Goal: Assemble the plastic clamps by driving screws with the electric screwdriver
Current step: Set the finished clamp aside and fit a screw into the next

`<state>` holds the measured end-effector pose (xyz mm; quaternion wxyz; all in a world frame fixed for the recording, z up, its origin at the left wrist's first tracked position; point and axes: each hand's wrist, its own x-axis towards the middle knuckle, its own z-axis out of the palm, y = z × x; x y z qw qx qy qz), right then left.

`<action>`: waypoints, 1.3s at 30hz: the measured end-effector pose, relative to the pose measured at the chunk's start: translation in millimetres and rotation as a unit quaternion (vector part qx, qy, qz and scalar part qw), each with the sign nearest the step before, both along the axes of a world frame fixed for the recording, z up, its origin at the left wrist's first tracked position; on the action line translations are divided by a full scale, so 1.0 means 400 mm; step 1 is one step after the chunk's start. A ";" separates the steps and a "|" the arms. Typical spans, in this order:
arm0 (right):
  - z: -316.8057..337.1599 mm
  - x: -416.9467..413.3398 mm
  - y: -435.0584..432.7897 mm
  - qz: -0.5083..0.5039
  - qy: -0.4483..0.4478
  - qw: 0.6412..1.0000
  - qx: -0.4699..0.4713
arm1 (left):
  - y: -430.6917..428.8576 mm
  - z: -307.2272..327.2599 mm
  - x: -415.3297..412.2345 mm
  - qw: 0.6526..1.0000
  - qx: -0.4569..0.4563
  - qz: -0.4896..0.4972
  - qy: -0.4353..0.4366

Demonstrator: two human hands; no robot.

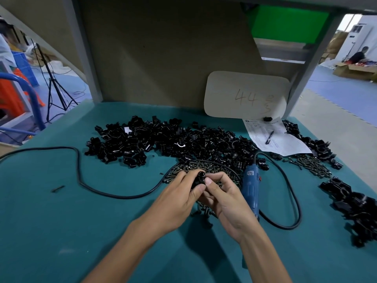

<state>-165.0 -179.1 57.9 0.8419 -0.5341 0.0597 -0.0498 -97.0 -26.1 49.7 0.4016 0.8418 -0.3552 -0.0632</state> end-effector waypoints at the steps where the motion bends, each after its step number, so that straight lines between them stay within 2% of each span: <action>1: -0.002 0.000 0.001 0.000 0.000 1.000 0.003 | 0.000 -0.002 0.001 1.000 0.001 0.000 0.000; 4: -0.015 0.006 0.002 -0.002 0.018 1.000 -0.016 | 0.000 -0.018 0.008 1.000 0.004 0.000 -0.002; 6: -0.028 0.015 -0.004 -0.027 0.049 0.996 -0.066 | 0.002 -0.037 0.019 1.000 0.011 0.010 -0.005; 7: -0.034 0.018 -0.010 -0.049 0.063 0.990 -0.119 | 0.005 -0.048 0.028 1.000 0.017 0.020 -0.005; 8: -0.041 0.021 -0.020 -0.074 0.069 0.973 -0.209 | 0.008 -0.060 0.037 0.999 0.024 0.033 -0.006; 9: -0.047 0.020 -0.030 -0.087 0.065 0.938 -0.330 | 0.012 -0.072 0.046 0.998 0.031 0.048 -0.007; 11: -0.067 0.015 -0.033 -0.038 0.045 0.839 -0.540 | 0.022 -0.099 0.061 0.997 0.039 0.071 -0.007; 13: -0.097 0.009 -0.023 0.035 0.045 0.762 -0.645 | 0.029 -0.126 0.066 0.996 0.046 0.078 -0.001; 15: -0.122 0.004 -0.013 0.055 0.047 0.718 -0.692 | 0.034 -0.150 0.064 0.996 0.048 0.077 0.007; 18: -0.134 0.005 -0.017 0.037 0.034 0.687 -0.725 | 0.034 -0.172 0.058 0.995 0.054 0.086 -0.001; 24: -0.131 0.009 -0.031 0.025 -0.003 0.664 -0.748 | 0.032 -0.180 0.057 0.993 0.070 0.088 -0.029; 26: -0.126 0.010 -0.029 0.020 -0.011 0.675 -0.738 | 0.032 -0.183 0.057 0.993 0.070 0.085 -0.038; 27: -0.119 0.010 -0.025 0.009 -0.007 0.699 -0.715 | 0.032 -0.184 0.057 0.993 0.069 0.082 -0.043; 30: -0.087 0.025 -0.020 -0.031 0.034 0.834 -0.550 | 0.032 -0.186 0.058 0.993 0.066 0.078 -0.053; 33: -0.064 0.043 -0.011 -0.060 0.038 0.904 -0.423 | 0.032 -0.187 0.059 0.993 0.069 0.079 -0.056; 35: -0.060 0.053 -0.006 -0.042 0.050 0.932 -0.357 | 0.033 -0.186 0.058 0.992 0.072 0.080 -0.064; 39: -0.074 0.062 -0.009 -0.010 0.086 0.925 -0.370 | 0.032 -0.184 0.057 0.992 0.071 0.080 -0.060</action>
